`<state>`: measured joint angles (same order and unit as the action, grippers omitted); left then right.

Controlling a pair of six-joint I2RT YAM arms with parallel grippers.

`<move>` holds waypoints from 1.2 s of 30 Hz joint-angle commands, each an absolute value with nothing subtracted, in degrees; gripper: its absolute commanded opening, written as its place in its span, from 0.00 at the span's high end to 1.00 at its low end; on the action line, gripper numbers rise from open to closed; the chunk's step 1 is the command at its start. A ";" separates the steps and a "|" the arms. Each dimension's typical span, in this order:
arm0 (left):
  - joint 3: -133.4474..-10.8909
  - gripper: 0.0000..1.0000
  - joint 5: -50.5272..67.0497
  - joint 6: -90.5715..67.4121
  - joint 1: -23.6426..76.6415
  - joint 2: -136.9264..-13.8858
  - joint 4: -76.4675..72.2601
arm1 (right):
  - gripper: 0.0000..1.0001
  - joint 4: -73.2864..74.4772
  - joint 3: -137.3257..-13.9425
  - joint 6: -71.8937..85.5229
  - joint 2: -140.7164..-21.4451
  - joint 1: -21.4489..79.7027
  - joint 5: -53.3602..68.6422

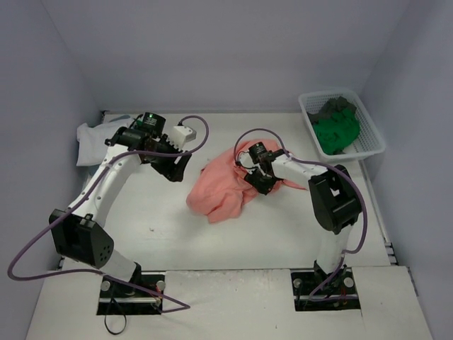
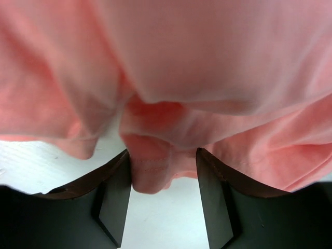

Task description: Fold and stack the t-shirts

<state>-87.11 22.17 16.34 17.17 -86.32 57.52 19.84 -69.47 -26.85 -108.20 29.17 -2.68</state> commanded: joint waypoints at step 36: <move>-69.08 0.33 7.48 17.84 47.98 -91.65 15.48 | 1.00 21.18 -73.48 -26.54 -110.04 18.11 6.50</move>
